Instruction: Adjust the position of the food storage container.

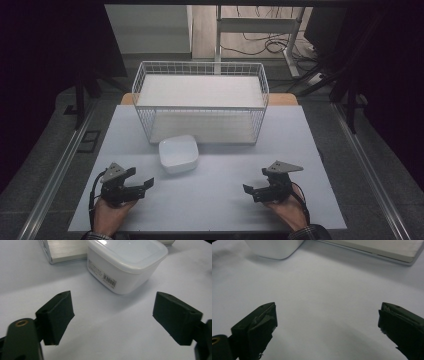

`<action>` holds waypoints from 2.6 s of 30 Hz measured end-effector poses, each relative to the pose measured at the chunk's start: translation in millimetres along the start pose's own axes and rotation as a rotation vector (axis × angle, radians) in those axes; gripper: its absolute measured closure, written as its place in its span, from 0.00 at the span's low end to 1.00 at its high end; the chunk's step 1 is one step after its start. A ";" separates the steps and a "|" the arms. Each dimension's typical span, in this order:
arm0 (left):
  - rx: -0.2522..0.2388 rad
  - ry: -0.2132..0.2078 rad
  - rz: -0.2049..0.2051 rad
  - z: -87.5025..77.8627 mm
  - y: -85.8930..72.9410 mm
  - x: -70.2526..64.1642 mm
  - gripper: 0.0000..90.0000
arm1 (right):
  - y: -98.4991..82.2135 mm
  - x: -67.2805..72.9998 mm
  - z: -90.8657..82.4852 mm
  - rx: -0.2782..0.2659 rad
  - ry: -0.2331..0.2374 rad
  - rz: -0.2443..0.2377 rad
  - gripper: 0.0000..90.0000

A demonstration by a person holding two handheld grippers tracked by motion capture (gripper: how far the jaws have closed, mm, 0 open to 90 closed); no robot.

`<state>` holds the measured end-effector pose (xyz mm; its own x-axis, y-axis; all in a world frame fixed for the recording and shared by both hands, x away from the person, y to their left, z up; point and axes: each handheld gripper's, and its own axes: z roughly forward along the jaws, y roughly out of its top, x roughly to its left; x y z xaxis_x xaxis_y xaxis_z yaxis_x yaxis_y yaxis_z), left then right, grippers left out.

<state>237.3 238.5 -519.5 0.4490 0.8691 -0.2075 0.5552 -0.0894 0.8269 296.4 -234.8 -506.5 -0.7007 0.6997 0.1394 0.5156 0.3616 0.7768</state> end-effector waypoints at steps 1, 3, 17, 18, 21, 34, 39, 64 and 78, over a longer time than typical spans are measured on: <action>0.000 -0.017 -0.008 0.9 0.6 0.9 0.24 | 1.2 0.3 0.9 0.004 0.011 0.001 0.08; 0.003 -0.032 -0.006 2.3 1.0 1.2 0.26 | 1.9 0.6 1.1 0.004 0.015 -0.001 0.09; -0.016 -0.006 0.004 21.1 19.1 15.6 0.40 | 30.9 2.8 19.8 0.051 0.111 -0.059 0.53; -0.017 0.010 0.012 23.8 22.4 16.9 0.41 | 33.8 3.4 21.1 0.054 0.111 -0.073 0.56; -0.018 0.020 0.025 27.1 28.1 19.7 0.45 | 42.3 5.8 25.9 0.070 0.103 -0.117 0.65; 0.001 0.032 0.022 51.7 50.9 36.8 0.82 | 73.0 12.8 53.6 0.050 0.115 -0.169 0.97; 0.032 0.041 0.013 62.9 51.2 42.5 0.98 | 81.9 13.6 67.6 0.036 0.118 -0.152 0.99; 0.083 -0.062 0.060 108.3 60.1 13.3 1.00 | 107.1 16.9 135.2 0.091 0.048 -0.156 0.99; 0.133 -0.120 0.083 108.6 57.4 -21.3 1.00 | 82.0 11.6 103.9 0.106 0.036 -0.092 0.99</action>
<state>335.7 162.0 -524.4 0.5733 0.7922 -0.2092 0.5968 -0.2288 0.7691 381.8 -133.0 -504.9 -0.7634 0.6391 0.0940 0.4965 0.4874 0.7182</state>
